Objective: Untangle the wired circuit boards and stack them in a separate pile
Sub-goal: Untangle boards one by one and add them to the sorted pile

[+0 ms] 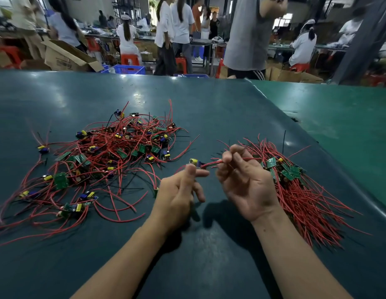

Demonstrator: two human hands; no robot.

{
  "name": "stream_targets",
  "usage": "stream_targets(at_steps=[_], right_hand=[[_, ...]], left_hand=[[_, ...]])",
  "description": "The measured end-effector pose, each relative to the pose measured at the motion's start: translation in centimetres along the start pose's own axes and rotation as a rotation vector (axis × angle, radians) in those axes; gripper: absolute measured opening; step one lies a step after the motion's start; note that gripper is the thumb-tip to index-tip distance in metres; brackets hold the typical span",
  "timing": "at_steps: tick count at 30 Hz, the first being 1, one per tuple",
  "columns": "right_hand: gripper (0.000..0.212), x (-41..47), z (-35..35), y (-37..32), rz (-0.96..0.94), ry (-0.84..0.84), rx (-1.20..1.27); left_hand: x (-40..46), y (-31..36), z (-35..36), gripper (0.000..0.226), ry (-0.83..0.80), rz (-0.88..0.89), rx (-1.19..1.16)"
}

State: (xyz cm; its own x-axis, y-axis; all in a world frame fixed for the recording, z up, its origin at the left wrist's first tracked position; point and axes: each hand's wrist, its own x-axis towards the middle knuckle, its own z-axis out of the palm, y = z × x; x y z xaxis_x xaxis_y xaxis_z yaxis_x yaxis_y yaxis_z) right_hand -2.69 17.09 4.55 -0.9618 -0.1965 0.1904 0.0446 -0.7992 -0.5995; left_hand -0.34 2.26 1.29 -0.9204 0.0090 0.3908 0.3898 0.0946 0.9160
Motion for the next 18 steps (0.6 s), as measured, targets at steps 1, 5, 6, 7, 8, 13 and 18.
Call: stream_targets(at_steps=[1, 5, 6, 7, 8, 13, 18], right_hand=[[0.025, 0.0, -0.1, 0.1, 0.011, -0.006, -0.039], [0.018, 0.2, -0.6, -0.1, 0.032, 0.041, -0.173], [0.016, 0.2, -0.6, 0.0, 0.027, 0.053, -0.198], [0.014, 0.3, -0.6, 0.2, 0.028, 0.069, -0.230], [0.017, 0.3, -0.6, 0.5, 0.040, 0.086, -0.283], [0.008, 0.4, -0.6, 2.8, 0.110, 0.223, -0.654], [0.013, 0.4, -0.6, 3.0, 0.122, 0.244, -0.646]], left_hand=[[0.3, 0.0, -0.2, 0.046, 0.023, -0.036, -0.112], [0.8, 0.4, -0.7, 0.032, 0.068, -0.096, -0.345], [0.8, 0.3, -0.7, 0.030, 0.076, -0.095, -0.357], [0.9, 0.3, -0.7, 0.030, 0.088, -0.084, -0.356], [0.9, 0.3, -0.8, 0.029, 0.108, -0.063, -0.341], [0.9, -0.9, -1.0, 0.002, 0.121, 0.062, -0.005], [0.8, -1.5, -1.0, 0.005, 0.005, 0.079, 0.092]])
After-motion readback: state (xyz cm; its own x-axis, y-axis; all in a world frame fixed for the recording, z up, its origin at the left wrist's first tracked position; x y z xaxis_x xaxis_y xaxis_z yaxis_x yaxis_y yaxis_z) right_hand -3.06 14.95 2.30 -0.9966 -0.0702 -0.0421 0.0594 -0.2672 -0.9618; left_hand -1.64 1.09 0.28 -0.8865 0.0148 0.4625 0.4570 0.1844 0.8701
